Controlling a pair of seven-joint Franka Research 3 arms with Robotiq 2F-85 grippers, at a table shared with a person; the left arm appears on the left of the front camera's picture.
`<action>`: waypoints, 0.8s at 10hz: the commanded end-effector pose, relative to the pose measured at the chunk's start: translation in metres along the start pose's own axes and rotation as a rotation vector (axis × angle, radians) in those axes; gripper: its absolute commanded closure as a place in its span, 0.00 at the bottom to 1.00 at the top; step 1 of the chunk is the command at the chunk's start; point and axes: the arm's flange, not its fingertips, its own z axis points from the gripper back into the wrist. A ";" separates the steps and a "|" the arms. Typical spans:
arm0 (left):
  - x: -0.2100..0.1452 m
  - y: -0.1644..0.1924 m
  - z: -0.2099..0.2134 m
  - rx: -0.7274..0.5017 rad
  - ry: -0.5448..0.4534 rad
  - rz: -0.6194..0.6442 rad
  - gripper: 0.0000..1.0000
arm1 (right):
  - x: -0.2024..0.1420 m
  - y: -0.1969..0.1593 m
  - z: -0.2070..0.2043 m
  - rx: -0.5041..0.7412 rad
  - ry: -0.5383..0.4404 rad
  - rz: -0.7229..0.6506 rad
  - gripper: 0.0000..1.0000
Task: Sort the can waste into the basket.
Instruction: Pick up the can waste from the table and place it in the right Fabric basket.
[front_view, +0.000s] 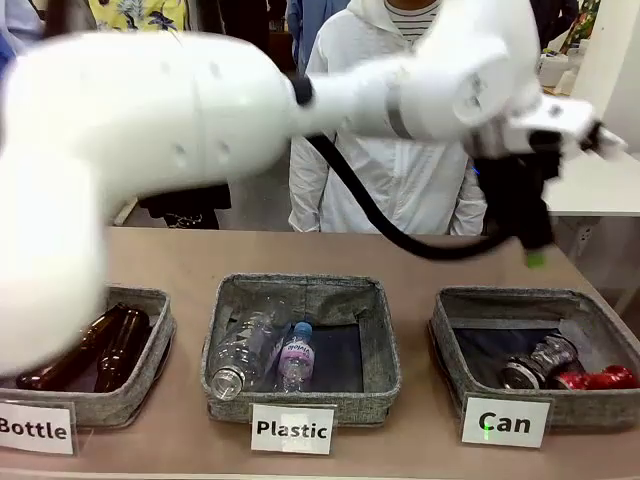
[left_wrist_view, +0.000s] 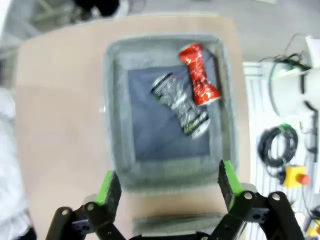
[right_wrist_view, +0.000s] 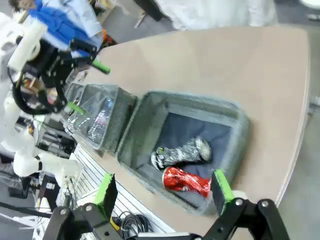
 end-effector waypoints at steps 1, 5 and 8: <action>-0.113 -0.023 0.067 0.005 0.067 0.145 0.00 | 0.047 0.019 -0.103 0.074 0.041 0.145 0.00; -0.308 -0.010 0.146 0.025 -0.100 0.598 0.00 | 0.043 0.100 -0.254 0.346 0.076 0.252 0.00; -0.449 0.008 0.185 -0.203 -0.509 0.979 0.00 | 0.038 0.126 -0.295 0.393 0.127 -0.206 0.00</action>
